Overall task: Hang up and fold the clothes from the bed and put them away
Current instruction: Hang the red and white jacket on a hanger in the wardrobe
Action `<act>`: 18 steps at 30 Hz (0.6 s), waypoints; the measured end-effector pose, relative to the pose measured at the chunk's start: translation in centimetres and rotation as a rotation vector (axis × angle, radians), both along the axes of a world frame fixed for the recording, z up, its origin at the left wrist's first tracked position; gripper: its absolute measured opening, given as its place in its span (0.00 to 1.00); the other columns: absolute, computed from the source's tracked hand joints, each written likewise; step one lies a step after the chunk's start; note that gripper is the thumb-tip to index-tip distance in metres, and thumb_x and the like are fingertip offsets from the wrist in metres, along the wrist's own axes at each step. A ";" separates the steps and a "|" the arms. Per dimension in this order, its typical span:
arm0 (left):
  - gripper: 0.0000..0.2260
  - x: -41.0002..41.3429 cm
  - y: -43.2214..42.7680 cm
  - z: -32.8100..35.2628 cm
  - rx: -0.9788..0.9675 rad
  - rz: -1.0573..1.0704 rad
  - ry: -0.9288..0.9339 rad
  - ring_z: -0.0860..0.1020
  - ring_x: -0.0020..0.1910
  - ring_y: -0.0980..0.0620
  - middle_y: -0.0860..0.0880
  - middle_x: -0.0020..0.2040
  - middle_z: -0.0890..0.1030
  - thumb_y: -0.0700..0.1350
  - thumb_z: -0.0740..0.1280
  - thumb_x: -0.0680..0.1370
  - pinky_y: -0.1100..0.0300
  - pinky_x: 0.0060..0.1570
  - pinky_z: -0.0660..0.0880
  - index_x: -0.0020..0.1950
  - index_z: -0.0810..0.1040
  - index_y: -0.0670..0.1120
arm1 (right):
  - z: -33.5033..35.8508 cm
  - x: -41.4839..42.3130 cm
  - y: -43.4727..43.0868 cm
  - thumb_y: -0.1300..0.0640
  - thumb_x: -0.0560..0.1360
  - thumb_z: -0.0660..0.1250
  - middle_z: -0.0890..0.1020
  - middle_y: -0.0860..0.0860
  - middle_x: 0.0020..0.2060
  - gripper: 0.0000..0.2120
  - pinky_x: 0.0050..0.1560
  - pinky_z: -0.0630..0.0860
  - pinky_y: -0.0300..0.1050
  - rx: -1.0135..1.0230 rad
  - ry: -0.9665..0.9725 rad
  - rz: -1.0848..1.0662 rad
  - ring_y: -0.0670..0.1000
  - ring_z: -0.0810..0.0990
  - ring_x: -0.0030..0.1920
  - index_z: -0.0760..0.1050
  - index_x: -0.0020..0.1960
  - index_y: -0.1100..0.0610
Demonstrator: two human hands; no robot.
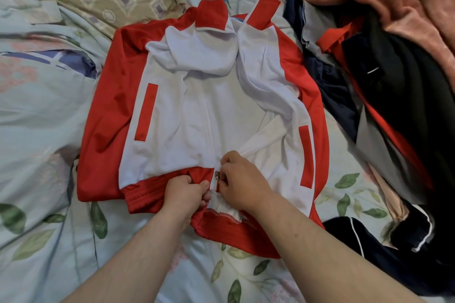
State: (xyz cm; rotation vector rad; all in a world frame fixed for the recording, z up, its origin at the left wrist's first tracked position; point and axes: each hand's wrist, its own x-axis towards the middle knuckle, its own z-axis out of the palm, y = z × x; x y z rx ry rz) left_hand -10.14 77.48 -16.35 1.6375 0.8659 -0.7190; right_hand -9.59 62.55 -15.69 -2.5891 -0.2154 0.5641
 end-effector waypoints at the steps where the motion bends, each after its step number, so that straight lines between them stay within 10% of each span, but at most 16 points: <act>1: 0.07 0.0 0.0 0.1 -0.003 -0.006 0.006 0.75 0.23 0.54 0.47 0.25 0.80 0.37 0.69 0.78 0.63 0.24 0.74 0.44 0.79 0.34 | 0.1 0.0 0.1 0.59 0.74 0.64 0.74 0.52 0.52 0.08 0.42 0.72 0.48 -0.014 -0.020 0.016 0.56 0.76 0.43 0.70 0.36 0.55; 18: 0.09 -7.1 3.3 2.9 0.109 -0.268 0.109 0.75 0.21 0.51 0.43 0.24 0.78 0.32 0.70 0.75 0.63 0.21 0.69 0.36 0.75 0.35 | 1.7 -0.9 -1.5 0.59 0.76 0.72 0.78 0.59 0.49 0.11 0.33 0.74 0.48 -0.025 -0.304 -0.172 0.61 0.77 0.45 0.79 0.37 0.63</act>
